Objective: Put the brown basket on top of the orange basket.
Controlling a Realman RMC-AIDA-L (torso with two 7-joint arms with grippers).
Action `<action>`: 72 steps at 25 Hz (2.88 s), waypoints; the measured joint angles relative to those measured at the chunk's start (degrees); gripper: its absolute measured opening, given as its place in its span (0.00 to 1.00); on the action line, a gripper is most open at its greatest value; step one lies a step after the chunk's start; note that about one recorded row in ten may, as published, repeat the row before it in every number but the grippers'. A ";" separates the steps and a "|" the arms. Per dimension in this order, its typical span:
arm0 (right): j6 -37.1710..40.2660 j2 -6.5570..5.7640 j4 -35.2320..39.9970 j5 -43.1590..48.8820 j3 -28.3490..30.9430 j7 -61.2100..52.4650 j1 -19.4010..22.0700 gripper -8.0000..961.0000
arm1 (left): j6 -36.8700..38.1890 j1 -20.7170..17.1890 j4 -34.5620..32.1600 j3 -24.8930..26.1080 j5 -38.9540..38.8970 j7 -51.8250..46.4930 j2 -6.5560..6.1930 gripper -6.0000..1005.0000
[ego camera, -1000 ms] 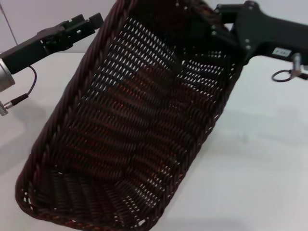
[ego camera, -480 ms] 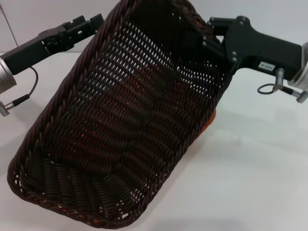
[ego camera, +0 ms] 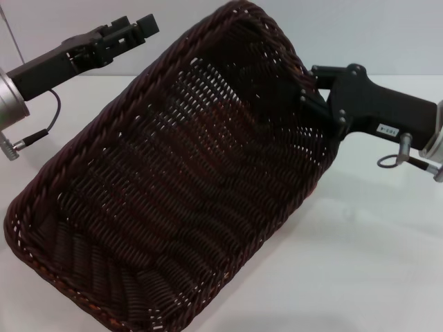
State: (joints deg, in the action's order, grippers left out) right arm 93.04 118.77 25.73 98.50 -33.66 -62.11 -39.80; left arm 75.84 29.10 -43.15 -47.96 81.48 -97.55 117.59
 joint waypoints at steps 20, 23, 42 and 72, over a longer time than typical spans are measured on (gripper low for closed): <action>-2.83 -0.18 -1.65 0.29 -0.18 0.15 6.28 0.19 | -0.16 1.01 0.61 0.03 0.07 0.00 -0.03 0.83; -3.16 -0.27 -1.71 0.29 -0.18 -0.26 6.82 0.19 | -0.35 1.20 0.61 0.06 0.11 0.00 -0.05 0.83; -5.35 -1.10 -0.28 -1.65 0.56 -6.60 5.93 0.25 | -0.44 1.20 0.68 0.06 0.17 0.04 -0.09 0.83; -0.21 0.26 -13.55 -49.80 14.33 39.79 20.74 0.75 | 15.79 -5.24 20.10 1.46 -32.57 42.73 0.75 0.83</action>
